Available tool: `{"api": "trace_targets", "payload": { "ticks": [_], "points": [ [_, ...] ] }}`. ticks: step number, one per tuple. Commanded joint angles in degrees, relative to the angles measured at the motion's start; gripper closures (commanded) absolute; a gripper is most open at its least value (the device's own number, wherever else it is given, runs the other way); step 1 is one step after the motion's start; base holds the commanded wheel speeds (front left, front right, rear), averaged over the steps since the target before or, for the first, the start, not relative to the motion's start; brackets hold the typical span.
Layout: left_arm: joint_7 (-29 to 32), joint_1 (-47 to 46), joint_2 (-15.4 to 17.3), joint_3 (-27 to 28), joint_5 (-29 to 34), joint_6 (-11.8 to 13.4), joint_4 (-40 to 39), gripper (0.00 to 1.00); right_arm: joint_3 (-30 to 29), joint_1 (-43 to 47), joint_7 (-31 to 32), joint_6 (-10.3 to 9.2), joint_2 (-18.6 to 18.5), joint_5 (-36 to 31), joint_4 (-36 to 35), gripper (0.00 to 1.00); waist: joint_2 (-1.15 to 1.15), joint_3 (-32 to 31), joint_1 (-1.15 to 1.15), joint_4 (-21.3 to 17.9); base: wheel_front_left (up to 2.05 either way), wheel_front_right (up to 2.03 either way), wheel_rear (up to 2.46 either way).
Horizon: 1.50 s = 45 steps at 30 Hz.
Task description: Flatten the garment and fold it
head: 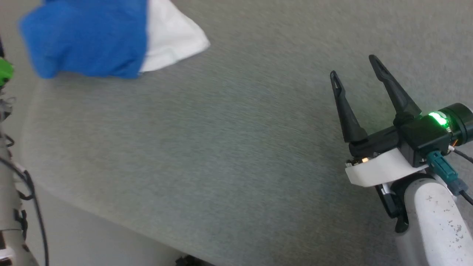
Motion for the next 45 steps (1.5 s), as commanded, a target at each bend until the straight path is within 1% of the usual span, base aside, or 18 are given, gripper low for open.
{"api": "trace_targets", "payload": {
  "ticks": [1,6,11,12,13,14,16,18,23,27,30,33,36,41,45],
  "points": [
    [2.3,-0.5,0.7,0.8,-1.5,0.8,1.1,0.0,0.0,-1.1,-0.6,-0.09,0.0,0.3,-0.4,0.0,0.0,12.5,-0.01,-11.1,0.0,0.0,0.0],
    [12.8,0.3,1.0,2.9,-6.4,2.8,2.8,0.0,-0.1,-1.3,-1.6,-0.09,0.3,0.6,0.2,0.0,0.0,13.3,-0.01,-12.4,0.0,0.0,0.0],
    [21.9,3.4,1.1,2.4,-8.9,3.8,2.0,0.0,0.3,-1.4,-3.0,-0.09,1.0,1.2,2.1,0.0,0.0,10.9,-0.01,-12.6,0.0,0.0,0.0],
    [23.3,4.1,1.3,2.0,-8.9,3.9,1.7,0.48,0.5,-1.4,-3.2,-0.09,1.1,1.3,2.6,0.0,0.0,10.2,-0.01,-12.7,0.0,0.0,0.0],
    [24.4,5.1,1.7,1.6,-8.8,3.8,0.9,0.79,0.6,-1.5,-3.6,-0.09,1.3,1.5,3.1,0.0,0.0,9.0,-0.01,-12.7,0.0,0.0,0.0],
    [24.5,5.7,2.1,1.5,-8.5,3.7,0.1,1.0,0.7,-1.5,-3.9,-0.09,1.4,1.6,3.6,0.0,0.0,8.1,-0.01,-12.7,0.0,0.0,0.0],
    [21.6,7.1,3.7,1.5,-6.4,3.4,-2.4,1.0,0.9,-1.3,-4.5,-0.09,1.7,2.0,4.8,0.0,0.0,5.5,-0.01,-12.8,0.0,0.0,0.0],
    [15.5,8.2,5.2,1.8,-3.4,3.7,-4.6,1.0,0.9,-0.8,-5.5,-0.09,2.1,2.5,6.4,0.0,0.0,2.0,-0.01,-13.1,0.0,0.0,0.0],
    [1.4,10.2,8.4,1.0,4.0,2.6,-7.5,1.0,0.1,1.0,-7.3,-0.09,2.9,3.5,9.6,0.0,0.0,-7.4,-0.01,-14.5,0.0,0.0,0.0],
    [-8.3,9.3,9.4,-1.3,7.9,-0.1,-9.7,1.0,-1.2,3.4,-8.0,-0.09,3.3,4.2,11.3,0.0,0.0,-14.4,-0.01,-15.6,0.0,0.0,0.0],
    [-13.5,7.5,9.4,-3.9,10.9,-1.4,-11.5,1.0,-2.0,5.1,-8.2,-0.09,3.4,4.7,11.9,0.0,0.0,-18.3,-0.01,-16.7,0.0,0.0,0.0],
    [-16.9,4.8,8.2,-7.3,13.8,-1.4,-13.8,1.0,-2.5,6.9,-8.2,-0.09,3.5,5.7,12.0,0.0,0.0,-21.7,-0.01,-18.1,0.0,0.0,0.0],
    [-19.1,2.5,6.4,-10.3,15.6,-1.5,-15.9,1.0,-3.2,8.9,-8.0,-0.09,3.5,6.5,11.8,0.0,0.0,-24.4,-0.01,-19.4,0.0,0.0,0.0],
    [-19.5,-1.1,0.8,-16.2,17.2,-1.2,-19.1,1.0,-4.7,11.6,-7.1,-0.09,3.5,7.0,10.7,0.0,0.0,-26.7,-0.01,-21.8,0.0,0.0,0.0],
    [-19.4,-3.0,-4.9,-21.1,17.2,-1.5,-20.3,1.0,-5.4,12.7,-6.5,-0.09,3.5,7.1,9.6,0.0,0.0,-27.2,-0.01,-23.6,0.0,0.0,0.0]
  ]
}}
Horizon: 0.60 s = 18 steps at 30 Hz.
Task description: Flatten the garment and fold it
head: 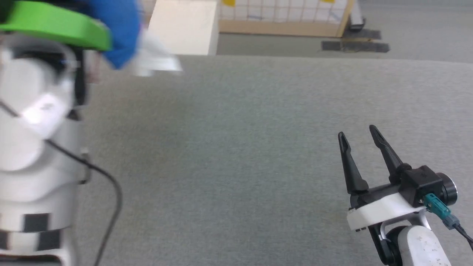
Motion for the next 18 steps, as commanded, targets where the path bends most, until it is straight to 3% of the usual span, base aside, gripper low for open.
{"api": "trace_targets", "payload": {
  "ticks": [1,7,10,18],
  "points": [
    [-0.2,-0.9,-2.3,-1.6,0.0,-0.3,0.0,1.0,0.1,0.8,0.3,-0.1,0.1,0.3,-0.4,0.0,0.0,-3.2,0.0,-4.3,0.0,0.0,0.0],
    [0.2,1.5,-10.0,-7.4,-2.1,-1.4,2.5,1.0,0.4,1.3,1.0,-0.1,0.1,0.4,-1.1,0.0,0.0,-3.5,0.0,-7.1,0.0,0.0,0.0],
    [2.7,4.1,-12.1,-10.3,-3.2,-2.4,5.7,1.0,0.6,1.5,1.3,-0.1,0.1,0.5,-1.4,0.0,0.0,-3.5,0.0,-8.2,0.0,0.0,0.0],
    [19.8,14.8,-13.8,-19.0,-5.3,-3.8,19.8,1.0,0.8,2.3,2.0,-0.1,0.1,0.6,-1.5,0.0,0.0,-2.8,0.0,-10.5,0.0,0.0,0.0]
  ]
}}
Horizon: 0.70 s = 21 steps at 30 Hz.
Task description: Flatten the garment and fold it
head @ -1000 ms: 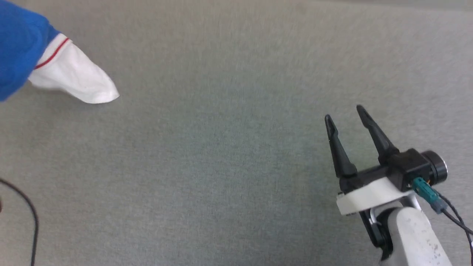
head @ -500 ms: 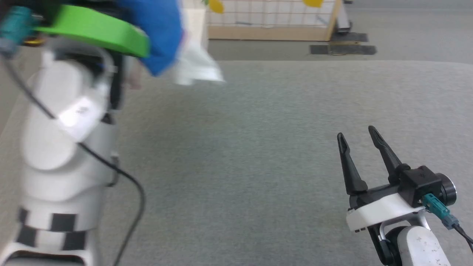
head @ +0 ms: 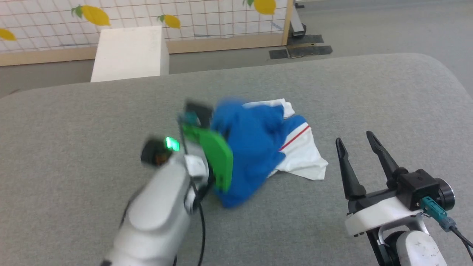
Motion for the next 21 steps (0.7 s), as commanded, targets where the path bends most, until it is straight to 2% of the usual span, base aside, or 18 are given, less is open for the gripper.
{"api": "trace_targets", "payload": {
  "ticks": [1,3,7,8,9,10,13,18,21],
  "points": [
    [3.1,2.0,0.1,-1.0,-0.7,-0.6,1.9,1.0,0.2,0.8,0.3,-0.1,0.1,0.3,-0.2,0.0,0.0,0.2,0.0,-0.7,0.0,0.0,0.0],
    [7.9,4.0,0.3,-2.5,-1.3,-1.3,4.6,1.0,0.2,0.9,0.4,-0.1,0.1,0.3,-0.1,0.0,0.0,0.3,0.0,-1.0,0.0,0.0,0.0],
    [14.0,7.0,0.6,-3.8,-2.4,-1.1,7.1,1.0,0.3,1.0,0.8,-0.1,0.1,0.4,0.3,0.0,0.0,0.3,0.0,-1.2,0.0,0.0,0.0],
    [14.9,7.5,0.6,-3.9,-2.6,-1.0,7.2,0.72,0.4,1.1,0.9,-0.1,0.1,0.5,0.4,0.0,0.0,0.2,0.0,-1.2,0.0,0.0,0.0],
    [15.3,8.0,0.6,-3.8,-3.1,-1.0,6.9,0.04,0.5,1.2,1.0,-0.1,0.1,0.5,0.5,0.0,0.0,0.2,0.0,-1.1,0.0,0.0,0.0],
    [14.7,8.4,0.6,-3.4,-3.5,-0.9,6.2,0.0,0.6,1.2,1.1,-0.1,0.1,0.5,0.6,0.0,0.0,0.2,0.0,-1.0,0.0,0.0,0.0],
    [7.6,9.4,0.9,-1.2,-4.0,0.0,1.9,0.0,0.5,1.3,1.3,-0.1,0.1,0.4,0.7,0.0,0.0,0.1,0.0,-0.4,0.0,0.0,0.0],
    [-12.9,12.7,2.2,4.6,-2.4,3.6,-7.3,0.0,-0.4,0.9,1.6,-0.1,0.1,0.1,0.4,0.0,0.0,0.3,0.0,1.5,0.0,0.0,0.0],
    [-23.1,15.9,3.4,7.7,-1.1,6.2,-11.1,0.0,-1.0,0.5,1.7,-0.1,0.1,0.1,0.3,0.0,0.0,0.6,0.0,2.7,0.0,0.0,0.0]
  ]
}}
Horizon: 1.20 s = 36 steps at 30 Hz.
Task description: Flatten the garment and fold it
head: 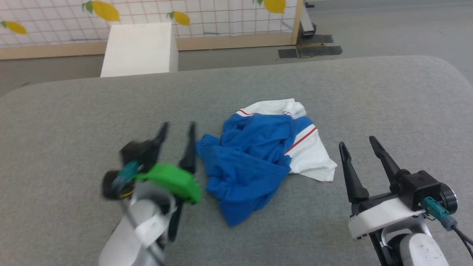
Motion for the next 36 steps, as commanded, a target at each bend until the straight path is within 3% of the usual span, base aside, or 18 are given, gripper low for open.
{"api": "trace_targets", "payload": {
  "ticks": [1,5,8,16,22,28,33,36],
  "points": [
    [-2.1,2.7,1.0,1.1,1.1,1.2,-1.0,0.0,-0.2,-0.4,0.3,-0.09,0.1,-0.1,-0.1,0.0,0.0,0.3,0.0,1.3,0.0,0.0,0.0],
    [-4.5,8.4,2.7,5.9,3.5,4.3,-5.5,0.0,-0.7,-0.9,0.8,-0.09,0.1,0.2,0.2,0.0,0.0,0.6,0.0,3.0,0.0,0.0,0.0],
    [-4.6,12.6,2.6,10.2,5.7,5.3,-10.6,0.0,-0.7,-1.2,1.0,-0.09,0.1,0.2,0.3,0.0,0.0,0.9,0.0,3.8,0.0,0.0,0.0],
    [-4.6,18.4,0.3,15.7,10.6,3.4,-17.1,0.0,-4.5,-2.9,4.9,-0.09,0.1,3.2,2.4,0.0,0.0,2.2,0.0,6.6,0.0,0.0,0.0],
    [-4.6,16.5,-1.4,18.0,12.5,0.8,-18.7,0.0,-6.6,-14.2,15.6,-0.09,0.1,6.6,9.3,0.0,0.0,6.1,0.0,9.1,0.0,0.0,0.0],
    [-4.6,13.7,-3.7,18.1,14.2,-1.6,-18.8,0.0,-10.1,-30.2,29.5,-0.09,0.1,7.3,23.3,0.0,0.0,10.7,0.0,12.6,0.0,0.0,0.0],
    [-4.6,11.9,-4.9,17.6,14.7,-3.1,-18.1,0.0,-14.2,-39.5,40.9,-0.09,0.1,-0.7,34.8,0.0,0.0,13.7,0.0,16.0,0.0,0.0,0.0],
    [-4.6,11.4,-5.2,17.4,14.8,-3.7,-17.9,0.0,-15.9,-41.7,45.7,-0.09,0.1,-5.6,38.1,0.0,0.0,14.3,0.0,17.0,0.0,0.0,0.0]
  ]
}}
